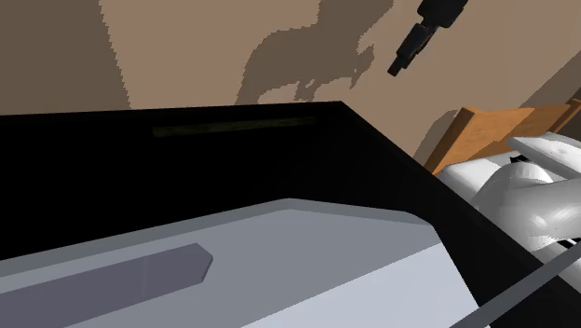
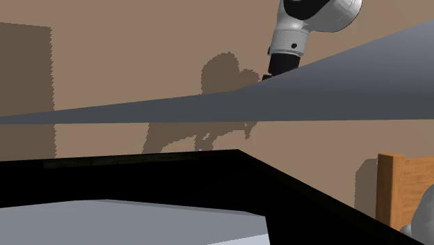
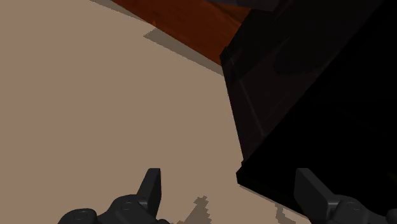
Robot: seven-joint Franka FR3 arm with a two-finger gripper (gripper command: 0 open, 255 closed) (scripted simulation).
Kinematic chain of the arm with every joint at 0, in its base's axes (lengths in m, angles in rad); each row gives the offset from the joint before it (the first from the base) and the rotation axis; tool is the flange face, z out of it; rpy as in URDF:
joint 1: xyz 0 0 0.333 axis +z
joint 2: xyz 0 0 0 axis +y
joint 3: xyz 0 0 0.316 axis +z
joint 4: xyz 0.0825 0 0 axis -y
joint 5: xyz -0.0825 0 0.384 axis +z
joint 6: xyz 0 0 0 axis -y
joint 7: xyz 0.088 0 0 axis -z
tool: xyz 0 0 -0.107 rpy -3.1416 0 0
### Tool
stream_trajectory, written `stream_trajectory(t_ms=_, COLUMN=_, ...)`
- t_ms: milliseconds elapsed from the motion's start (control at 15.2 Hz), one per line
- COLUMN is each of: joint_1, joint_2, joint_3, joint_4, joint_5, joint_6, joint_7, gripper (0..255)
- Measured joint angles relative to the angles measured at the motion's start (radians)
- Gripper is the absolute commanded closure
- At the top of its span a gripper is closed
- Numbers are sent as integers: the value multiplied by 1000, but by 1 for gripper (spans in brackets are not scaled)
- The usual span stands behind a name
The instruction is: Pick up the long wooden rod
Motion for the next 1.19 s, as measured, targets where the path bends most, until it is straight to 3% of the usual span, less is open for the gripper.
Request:
stream_trajectory(t_ms=726, joint_1=118, joint_2=295, joint_3=81, joint_4=194, joint_5=27, joint_6=41, joint_7=-113, gripper=0)
stream_trajectory(t_ms=990, joint_1=166, joint_2=391, joint_3=104, joint_4=308, joint_5=24, joint_6=-37, joint_7=-39, gripper=0)
stream_trajectory(t_ms=1188, joint_1=238, joint_2=471, joint_3=109, joint_4=364, joint_5=12, joint_6=-41, joint_7=50, gripper=0)
